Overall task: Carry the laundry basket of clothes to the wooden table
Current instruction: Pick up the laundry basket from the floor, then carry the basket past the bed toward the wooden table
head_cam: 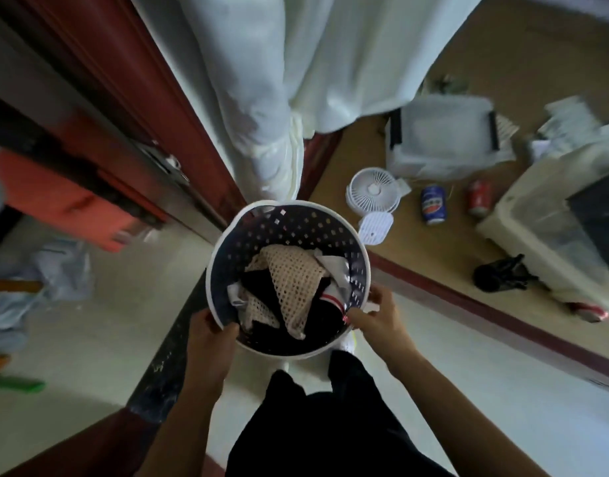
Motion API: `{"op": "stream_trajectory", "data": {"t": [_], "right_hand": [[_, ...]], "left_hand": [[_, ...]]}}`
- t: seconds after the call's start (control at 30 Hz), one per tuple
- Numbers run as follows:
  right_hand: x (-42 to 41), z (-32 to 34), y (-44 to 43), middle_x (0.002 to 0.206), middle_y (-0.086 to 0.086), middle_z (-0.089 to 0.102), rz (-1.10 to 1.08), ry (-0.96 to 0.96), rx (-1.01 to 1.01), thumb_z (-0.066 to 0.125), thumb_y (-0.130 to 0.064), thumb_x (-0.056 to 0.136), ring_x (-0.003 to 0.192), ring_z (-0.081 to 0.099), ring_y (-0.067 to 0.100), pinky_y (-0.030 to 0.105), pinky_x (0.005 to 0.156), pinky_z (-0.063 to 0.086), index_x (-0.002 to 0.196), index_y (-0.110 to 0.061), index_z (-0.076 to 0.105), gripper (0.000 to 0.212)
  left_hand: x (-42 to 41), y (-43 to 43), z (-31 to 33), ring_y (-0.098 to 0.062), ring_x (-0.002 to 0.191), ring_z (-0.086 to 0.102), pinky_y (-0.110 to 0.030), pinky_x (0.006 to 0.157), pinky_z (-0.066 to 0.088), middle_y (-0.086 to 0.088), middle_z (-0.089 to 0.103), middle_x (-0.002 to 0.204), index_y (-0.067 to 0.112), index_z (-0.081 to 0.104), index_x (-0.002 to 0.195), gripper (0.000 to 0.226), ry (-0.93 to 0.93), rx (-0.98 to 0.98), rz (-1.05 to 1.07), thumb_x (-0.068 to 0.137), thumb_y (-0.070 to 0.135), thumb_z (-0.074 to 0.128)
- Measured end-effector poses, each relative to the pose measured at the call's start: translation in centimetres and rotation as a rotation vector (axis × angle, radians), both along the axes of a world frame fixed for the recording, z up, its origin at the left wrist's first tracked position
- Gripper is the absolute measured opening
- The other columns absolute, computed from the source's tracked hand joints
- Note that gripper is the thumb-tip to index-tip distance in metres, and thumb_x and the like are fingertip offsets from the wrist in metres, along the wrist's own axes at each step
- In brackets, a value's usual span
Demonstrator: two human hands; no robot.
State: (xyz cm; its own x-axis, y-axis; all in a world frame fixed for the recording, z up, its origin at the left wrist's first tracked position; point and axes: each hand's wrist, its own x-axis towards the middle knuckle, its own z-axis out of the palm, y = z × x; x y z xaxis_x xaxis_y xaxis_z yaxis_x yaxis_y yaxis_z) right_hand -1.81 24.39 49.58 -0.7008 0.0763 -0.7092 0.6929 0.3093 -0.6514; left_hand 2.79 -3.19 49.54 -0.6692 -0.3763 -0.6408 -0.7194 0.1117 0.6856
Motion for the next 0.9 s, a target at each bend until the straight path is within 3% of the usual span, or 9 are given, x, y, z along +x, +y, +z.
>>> {"op": "stream_trajectory", "data": {"t": [0.07,0.2,0.3,0.43,0.53,0.6,0.7,0.8,0.9], "right_hand": [[0.9,2.3,-0.4,0.138,0.003,0.057,-0.019,0.058,-0.056,0.076,-0.045,0.069,0.102,0.072,0.027,0.043,0.087,0.060,0.152,-0.027,0.044,0.091],[3.8,5.1,-1.3,0.126,0.009,0.069,-0.131,0.227,-0.109,0.073,-0.004,0.088,0.086,0.069,0.038,0.048,0.084,0.061,0.128,-0.040,0.061,0.055],[7.5,6.0,-1.7,0.127,0.014,0.068,-0.282,0.316,-0.057,0.079,-0.015,0.079,0.087,0.070,0.051,0.055,0.086,0.065,0.132,-0.051,0.059,0.067],[14.2,7.7,0.0,0.129,-0.011,0.047,-0.543,0.377,0.047,0.077,-0.016,0.082,0.118,0.056,0.025,0.025,0.095,0.053,0.142,-0.059,0.046,0.081],[19.4,10.8,2.7,0.140,-0.016,0.046,-0.778,0.482,0.062,0.069,-0.017,0.075,0.137,0.045,0.002,0.017,0.101,0.046,0.142,-0.052,0.047,0.078],[23.0,12.8,4.9,0.137,-0.032,0.061,-0.936,0.563,0.001,0.068,0.000,0.084,0.119,0.053,-0.029,0.002,0.089,0.049,0.139,-0.050,0.047,0.077],[29.3,14.8,8.4,0.102,-0.057,0.067,-1.146,0.647,-0.020,0.055,0.025,0.091,0.096,0.064,-0.032,-0.003,0.077,0.050,0.142,-0.041,0.045,0.083],[35.8,14.5,11.7,0.108,-0.048,0.072,-1.303,0.693,0.028,0.060,0.022,0.089,0.100,0.068,-0.025,0.003,0.083,0.055,0.134,-0.050,0.048,0.086],[41.8,14.1,15.5,0.132,-0.020,0.072,-1.457,0.723,0.062,0.065,0.003,0.075,0.110,0.072,-0.011,0.018,0.101,0.059,0.135,-0.052,0.051,0.083]], "left_hand": [[-0.4,-0.5,2.6,-0.032,0.065,0.052,-0.038,0.060,0.038,-0.037,0.054,0.076,-0.011,0.056,0.087,0.017,0.073,-0.024,-0.044,0.080,0.004,0.061],[-1.6,-0.6,5.7,-0.019,0.084,0.063,-0.034,0.074,0.048,-0.002,0.064,0.094,0.022,0.055,0.098,0.022,0.256,-0.075,-0.137,0.085,0.010,0.068],[-2.2,0.1,6.2,-0.013,0.082,0.062,-0.024,0.068,0.046,0.000,0.065,0.099,0.015,0.052,0.118,0.031,0.283,-0.028,-0.278,0.094,-0.002,0.061],[-1.6,4.3,7.3,-0.020,0.094,0.062,-0.034,0.080,0.049,0.006,0.066,0.102,0.018,0.053,0.123,0.031,0.313,0.059,-0.509,0.098,0.000,0.055],[0.0,9.7,9.5,-0.009,0.095,0.063,-0.029,0.080,0.048,0.011,0.066,0.106,0.022,0.054,0.124,0.034,0.333,0.146,-0.679,0.099,0.000,0.056],[1.6,13.7,11.1,-0.010,0.093,0.065,-0.029,0.079,0.050,0.004,0.069,0.108,0.020,0.056,0.122,0.032,0.338,0.187,-0.790,0.097,0.000,0.060],[4.6,20.0,12.8,-0.024,0.104,0.069,-0.045,0.096,0.055,0.002,0.072,0.110,0.025,0.061,0.112,0.028,0.353,0.212,-0.982,0.094,0.003,0.065],[8.7,26.8,14.2,-0.034,0.106,0.072,-0.055,0.097,0.056,-0.006,0.076,0.107,0.024,0.063,0.104,0.023,0.355,0.259,-1.139,0.094,0.002,0.064],[13.6,34.4,15.0,-0.041,0.102,0.073,-0.060,0.093,0.057,-0.009,0.078,0.103,0.021,0.066,0.107,0.026,0.411,0.268,-1.241,0.082,0.012,0.068]]}}
